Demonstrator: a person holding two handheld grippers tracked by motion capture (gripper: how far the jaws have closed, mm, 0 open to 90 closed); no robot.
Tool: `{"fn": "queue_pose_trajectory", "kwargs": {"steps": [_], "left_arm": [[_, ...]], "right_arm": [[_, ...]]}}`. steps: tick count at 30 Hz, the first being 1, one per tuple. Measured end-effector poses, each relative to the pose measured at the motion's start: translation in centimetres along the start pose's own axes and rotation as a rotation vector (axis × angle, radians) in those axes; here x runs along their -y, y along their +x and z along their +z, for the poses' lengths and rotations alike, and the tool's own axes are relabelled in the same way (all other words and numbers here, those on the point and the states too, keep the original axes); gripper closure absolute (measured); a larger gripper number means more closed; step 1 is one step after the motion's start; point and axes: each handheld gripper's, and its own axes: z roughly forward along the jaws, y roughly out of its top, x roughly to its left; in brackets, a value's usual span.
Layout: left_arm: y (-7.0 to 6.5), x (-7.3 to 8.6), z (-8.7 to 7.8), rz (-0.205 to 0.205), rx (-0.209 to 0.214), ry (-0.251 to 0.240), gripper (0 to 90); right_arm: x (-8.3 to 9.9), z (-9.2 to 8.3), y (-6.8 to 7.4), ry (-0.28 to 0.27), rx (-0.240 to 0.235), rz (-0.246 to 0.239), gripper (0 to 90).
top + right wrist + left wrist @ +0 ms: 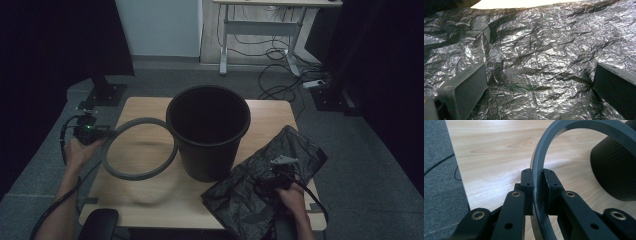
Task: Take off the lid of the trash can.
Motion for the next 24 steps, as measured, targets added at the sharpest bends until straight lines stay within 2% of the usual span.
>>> {"fn": "queue_pose_trajectory", "kwargs": {"steps": [14,24], "left_arm": [[1.1,2.7,3.0,-0.017,0.001,0.017,79.6],[1.3,4.1,4.9,-0.014,-0.023,0.021,79.5]], "right_arm": [[0.0,0.0,0.0,0.000,0.000,0.000,0.0],[0.0,0.0,0.0,-0.001,0.000,0.001,0.0]]}}
